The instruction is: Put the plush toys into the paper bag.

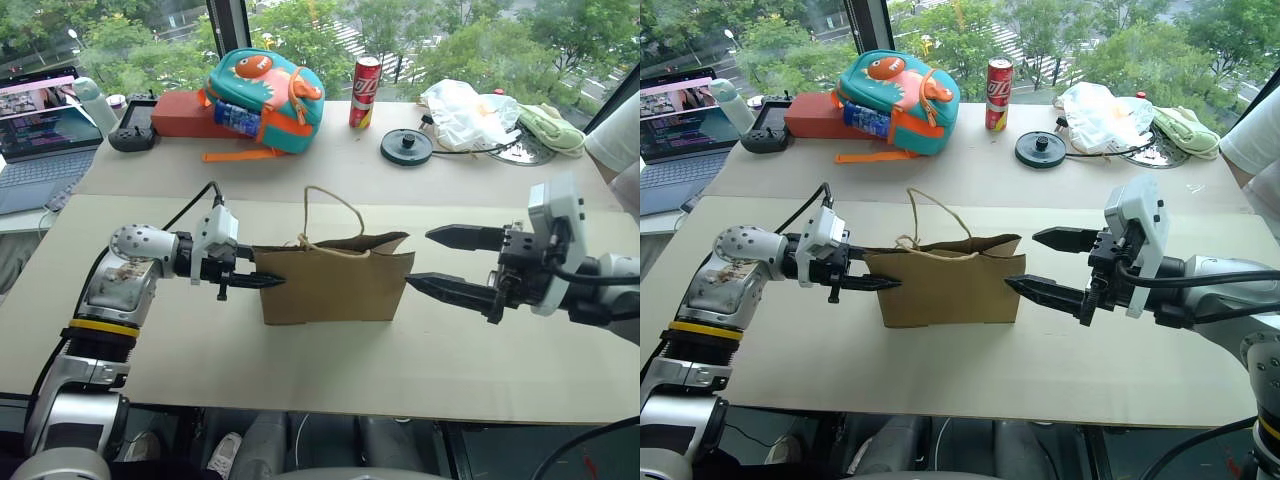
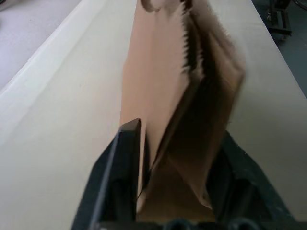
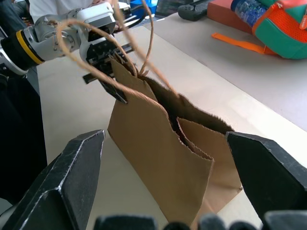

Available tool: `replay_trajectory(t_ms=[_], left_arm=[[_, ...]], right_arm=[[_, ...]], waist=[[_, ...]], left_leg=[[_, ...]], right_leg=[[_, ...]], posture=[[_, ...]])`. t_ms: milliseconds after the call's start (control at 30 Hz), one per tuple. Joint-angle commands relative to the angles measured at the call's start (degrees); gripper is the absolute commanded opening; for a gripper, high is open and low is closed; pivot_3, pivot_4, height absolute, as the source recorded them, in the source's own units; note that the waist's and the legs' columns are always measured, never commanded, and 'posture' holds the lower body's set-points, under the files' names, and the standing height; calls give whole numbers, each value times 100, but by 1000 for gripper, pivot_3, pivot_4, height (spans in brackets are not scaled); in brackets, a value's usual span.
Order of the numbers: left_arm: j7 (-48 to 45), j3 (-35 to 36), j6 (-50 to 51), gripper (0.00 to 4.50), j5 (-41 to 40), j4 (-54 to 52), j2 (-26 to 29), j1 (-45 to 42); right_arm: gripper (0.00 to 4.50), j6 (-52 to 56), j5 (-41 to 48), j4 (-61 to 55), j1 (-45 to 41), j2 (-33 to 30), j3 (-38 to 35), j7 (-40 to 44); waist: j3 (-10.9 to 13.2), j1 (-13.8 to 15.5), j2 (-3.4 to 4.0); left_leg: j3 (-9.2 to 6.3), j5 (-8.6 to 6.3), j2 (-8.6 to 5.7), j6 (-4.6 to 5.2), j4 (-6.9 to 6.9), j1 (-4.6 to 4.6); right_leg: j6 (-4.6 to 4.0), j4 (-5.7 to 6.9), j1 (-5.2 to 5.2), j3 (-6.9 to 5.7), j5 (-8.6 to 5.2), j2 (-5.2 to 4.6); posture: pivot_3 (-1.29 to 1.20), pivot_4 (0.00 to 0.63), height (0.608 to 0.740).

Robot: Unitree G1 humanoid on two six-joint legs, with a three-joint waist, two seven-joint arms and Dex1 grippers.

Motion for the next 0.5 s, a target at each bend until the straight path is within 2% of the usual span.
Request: replay_trajectory(t_ms=[33,233,500], left_arm=[[-172,173,513,2664,-308,-189,194,-270],[-146,435,1564,2664,-773,-994,744,-15],[281,1029,2326,2664,-1205,-1439,1112,354]], right_arm=[[4500,-199,-10,-59,-10,-55,-45,-13],[4500,-225,-60,-36,50,-90,-54,-36],[4500,-179,-90,-14,75,-175,-101,-28]], waist=[[0,-3,0],[0,-44,0],[0,-30,0]], left_leg=[[0,0,0,0,0,0],[-1,0,2,0,-2,1],[-1,0,4,0,0,4]], right_leg=[[0,0,0,0,0,0],[1,3,-2,0,-1,1],[2,5,-1,0,-1,1]], posture=[[0,150,740],[0,150,740],[0,150,740]])
